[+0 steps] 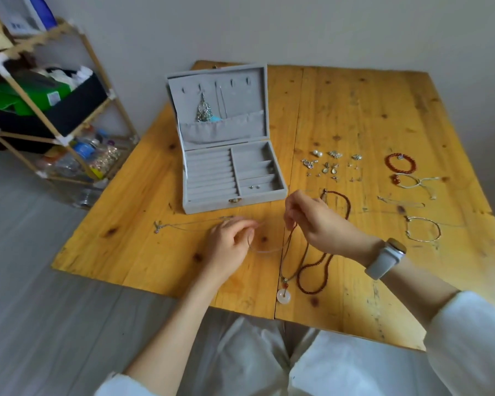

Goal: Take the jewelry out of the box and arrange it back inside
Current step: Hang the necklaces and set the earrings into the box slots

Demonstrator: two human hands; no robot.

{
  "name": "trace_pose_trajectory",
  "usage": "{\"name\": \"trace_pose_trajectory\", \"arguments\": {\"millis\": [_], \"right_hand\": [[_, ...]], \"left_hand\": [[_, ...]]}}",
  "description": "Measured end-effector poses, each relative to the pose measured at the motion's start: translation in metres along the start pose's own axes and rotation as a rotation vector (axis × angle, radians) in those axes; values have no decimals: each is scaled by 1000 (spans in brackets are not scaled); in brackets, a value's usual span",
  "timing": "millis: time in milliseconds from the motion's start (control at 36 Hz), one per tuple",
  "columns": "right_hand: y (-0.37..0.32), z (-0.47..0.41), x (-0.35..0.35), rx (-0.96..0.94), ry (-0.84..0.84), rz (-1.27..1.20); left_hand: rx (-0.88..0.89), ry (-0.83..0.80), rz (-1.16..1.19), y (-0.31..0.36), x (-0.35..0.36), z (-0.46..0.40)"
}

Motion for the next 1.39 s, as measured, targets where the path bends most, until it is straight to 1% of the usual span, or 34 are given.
{"name": "trace_pose_trajectory", "arguments": {"millis": [56,83,167,250,333,389,444,500,556,611,667,722,806,861,889,944,1083,1194,1250,1278,1333,1389], "right_hand": [[-11,-6,-13,4,64,-134],[-15,-9,-18,4,93,-167],[-22,-22,-26,8,158,-270],[-16,-32,-36,69,287,-445],[-5,-38,-46,133,385,-581],[-1,-41,-53,135,387,-554],[6,-40,-57,145,384,-488],[20,-36,-56,184,354,-357],[43,-27,-46,251,269,-177],[70,-13,-31,329,167,-40],[91,1,-19,387,81,94],[99,9,-11,392,18,239],[96,11,-7,343,-2,366],[92,9,-7,310,-6,431],[90,7,-8,294,-5,458],[86,3,-9,251,-2,494],[72,-7,-1,126,-48,573],[76,-12,-1,147,-67,565],[76,-15,1,137,-111,593],[76,-15,3,133,-145,604],[75,-15,7,116,-192,618],[69,-16,6,78,-163,584]], "left_hand": [[-109,-141,206,5,6,4],[-136,-205,293,10,11,7],[-119,-332,461,27,23,11],[-91,-377,548,41,30,14],[-141,-384,694,40,31,12],[-142,-406,790,41,29,11],[-118,-380,809,44,20,10],[-194,-316,869,36,12,6],[-285,-226,873,21,2,1],[-351,-123,820,3,-9,-2],[-387,-7,707,-13,-23,-3],[-340,103,536,-17,-37,-5],[-244,212,267,-12,-49,-6],[-202,265,37,-9,-52,-6],[-183,280,-62,-7,-51,-6],[-153,283,-182,-3,-49,-5],[-114,313,-365,2,-47,-5],[-83,297,-555,1,-41,-6],[-86,297,-617,-1,-38,-5],[-73,309,-619,1,-37,-5],[12,343,-560,8,-34,-3],[131,306,-428,19,-26,-4]]}}
Point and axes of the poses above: each hand's wrist, its own z-axis away from the middle knuckle, its own x-axis out of the palm, y = z × x, the point moved 10 cm from there along -z, towards the middle knuckle, and after that the axes turned 12 degrees about -x, right-handed, at the moved point
